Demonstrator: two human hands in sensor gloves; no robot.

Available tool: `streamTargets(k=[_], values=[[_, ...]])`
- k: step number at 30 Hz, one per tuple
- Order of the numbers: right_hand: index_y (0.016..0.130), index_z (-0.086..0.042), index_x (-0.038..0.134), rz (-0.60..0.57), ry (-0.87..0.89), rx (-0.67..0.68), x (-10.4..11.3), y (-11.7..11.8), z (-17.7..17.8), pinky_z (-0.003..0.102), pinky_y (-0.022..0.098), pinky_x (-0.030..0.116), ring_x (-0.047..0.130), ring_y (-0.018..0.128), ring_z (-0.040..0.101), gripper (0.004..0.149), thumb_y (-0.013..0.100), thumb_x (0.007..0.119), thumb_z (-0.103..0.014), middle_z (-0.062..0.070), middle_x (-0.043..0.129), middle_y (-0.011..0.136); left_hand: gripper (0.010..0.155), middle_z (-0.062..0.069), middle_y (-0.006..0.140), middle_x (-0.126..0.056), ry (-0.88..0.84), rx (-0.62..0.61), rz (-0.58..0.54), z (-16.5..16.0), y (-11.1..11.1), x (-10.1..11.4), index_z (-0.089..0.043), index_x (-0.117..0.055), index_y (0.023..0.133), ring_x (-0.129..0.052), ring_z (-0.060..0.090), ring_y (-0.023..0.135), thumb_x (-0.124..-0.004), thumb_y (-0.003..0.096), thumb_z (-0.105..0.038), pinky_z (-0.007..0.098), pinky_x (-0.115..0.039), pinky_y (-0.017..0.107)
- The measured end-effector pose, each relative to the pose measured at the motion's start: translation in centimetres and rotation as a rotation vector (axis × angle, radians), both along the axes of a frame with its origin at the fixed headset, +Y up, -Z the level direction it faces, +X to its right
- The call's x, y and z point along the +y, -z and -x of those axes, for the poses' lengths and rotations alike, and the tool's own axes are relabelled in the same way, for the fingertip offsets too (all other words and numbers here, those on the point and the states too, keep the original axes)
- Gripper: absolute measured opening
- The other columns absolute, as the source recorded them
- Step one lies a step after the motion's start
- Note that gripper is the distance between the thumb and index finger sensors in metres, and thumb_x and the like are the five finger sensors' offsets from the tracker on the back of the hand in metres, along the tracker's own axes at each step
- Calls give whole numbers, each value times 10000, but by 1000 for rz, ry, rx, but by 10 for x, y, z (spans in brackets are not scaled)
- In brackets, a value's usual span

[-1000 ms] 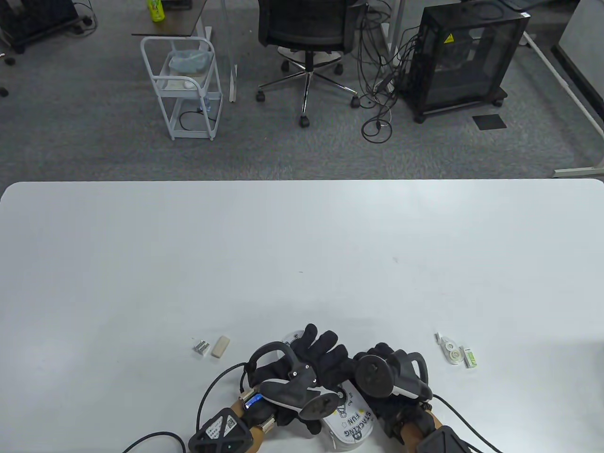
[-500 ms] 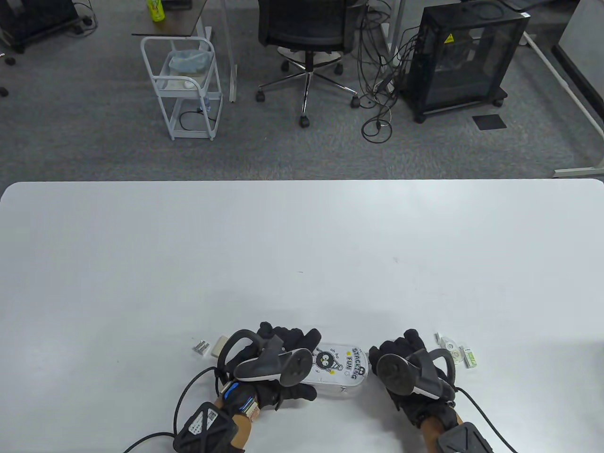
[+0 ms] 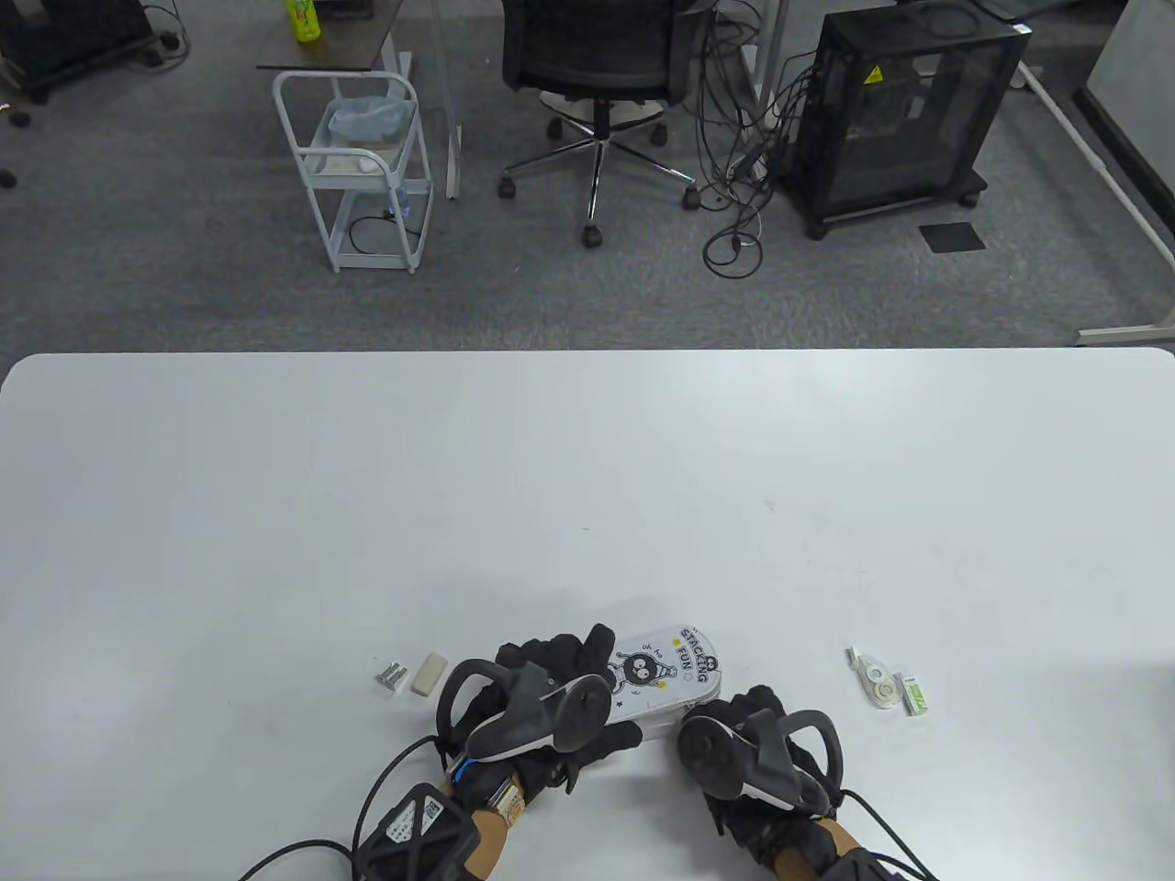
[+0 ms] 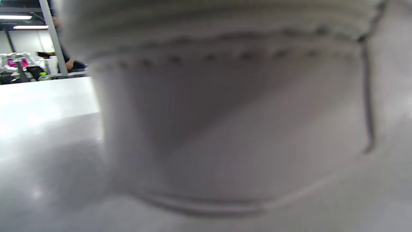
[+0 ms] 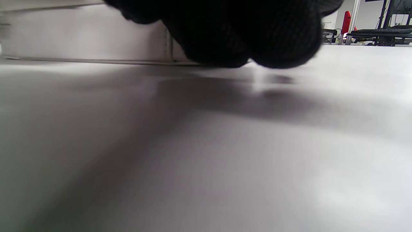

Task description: Pack double-layer zippered pencil case

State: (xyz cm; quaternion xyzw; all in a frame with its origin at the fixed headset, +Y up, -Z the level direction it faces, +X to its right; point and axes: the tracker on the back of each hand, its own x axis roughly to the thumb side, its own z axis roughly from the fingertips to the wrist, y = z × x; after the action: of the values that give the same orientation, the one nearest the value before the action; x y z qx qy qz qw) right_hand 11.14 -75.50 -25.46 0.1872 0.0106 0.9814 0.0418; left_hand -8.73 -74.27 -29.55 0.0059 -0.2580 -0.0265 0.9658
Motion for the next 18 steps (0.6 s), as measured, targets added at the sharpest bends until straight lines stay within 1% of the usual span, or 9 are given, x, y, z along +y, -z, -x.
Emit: streamTargets(k=[2, 4, 8, 11, 12, 13, 15, 16, 18], values=[[756, -52, 800, 56, 82, 8, 2, 3, -12, 538, 669, 583, 938, 564, 265, 506, 438, 725, -437, 3, 959, 590, 973, 116, 1034, -682, -42, -13, 1, 2, 0, -1, -268, -402, 1062, -835, 369, 861, -524, 342, -910, 566, -674, 657], [765, -86, 820, 57, 176, -51, 10, 3, -27, 544, 665, 582, 937, 589, 285, 577, 419, 726, -537, 21, 970, 610, 966, 115, 1045, -669, -67, -21, 5, 4, -1, -1, -262, -417, 1059, -818, 382, 882, -532, 344, -902, 572, -661, 669], [811, -98, 804, -93, 198, -187, 22, 4, -51, 544, 657, 592, 935, 601, 291, 592, 429, 730, -545, 27, 967, 631, 974, 124, 1051, -656, -30, 2, 17, 0, -3, 0, -255, -404, 1061, -809, 393, 893, -535, 341, -897, 583, -654, 673], [955, -82, 665, -43, 185, -200, 13, 5, -45, 569, 676, 545, 870, 728, 345, 816, 374, 708, -652, 75, 889, 806, 971, 138, 1049, -654, -45, 33, 49, -8, -10, 1, -241, -401, 1065, -805, 404, 884, -535, 357, -891, 587, -654, 664], [980, -36, 592, -21, 171, -212, 10, 5, -41, 586, 685, 514, 818, 794, 373, 922, 341, 694, -692, 106, 818, 893, 968, 147, 1045, -654, -48, 29, 60, -12, -13, 1, -233, -402, 1064, -804, 412, 876, -537, 362, -885, 589, -654, 657], [985, -6, 547, -24, 131, -249, 8, 6, -38, 598, 690, 491, 783, 817, 393, 984, 314, 685, -713, 131, 774, 917, 969, 152, 1041, -655, -41, 29, 59, -17, -18, 1, -223, -404, 1063, -806, 416, 868, -532, 364, -882, 588, -659, 651], [976, -19, 563, -100, 58, -264, 9, 8, -39, 599, 687, 497, 795, 810, 385, 999, 258, 690, -702, 124, 782, 908, 959, 174, 1036, -657, -27, -20, 44, -24, -26, 1, -204, -408, 1061, -816, 424, 850, -523, 378, -868, 586, -668, 643], [964, -13, 592, -109, 54, -230, 11, 8, -41, 588, 682, 521, 826, 788, 366, 977, 260, 701, -682, 113, 814, 884, 953, 179, 1033, -665, -16, -19, 32, -25, -27, 2, -204, -412, 1061, -827, 423, 842, -512, 384, -867, 580, -680, 635], [915, 15, 678, -119, 126, -232, 13, 6, -44, 570, 673, 556, 904, 716, 338, 869, 294, 772, -584, 101, 905, 806, 953, 182, 1031, -664, -13, -17, 37, -26, -27, 1, -201, -408, 1060, -826, 426, 840, -514, 384, -865, 582, -677, 636]])
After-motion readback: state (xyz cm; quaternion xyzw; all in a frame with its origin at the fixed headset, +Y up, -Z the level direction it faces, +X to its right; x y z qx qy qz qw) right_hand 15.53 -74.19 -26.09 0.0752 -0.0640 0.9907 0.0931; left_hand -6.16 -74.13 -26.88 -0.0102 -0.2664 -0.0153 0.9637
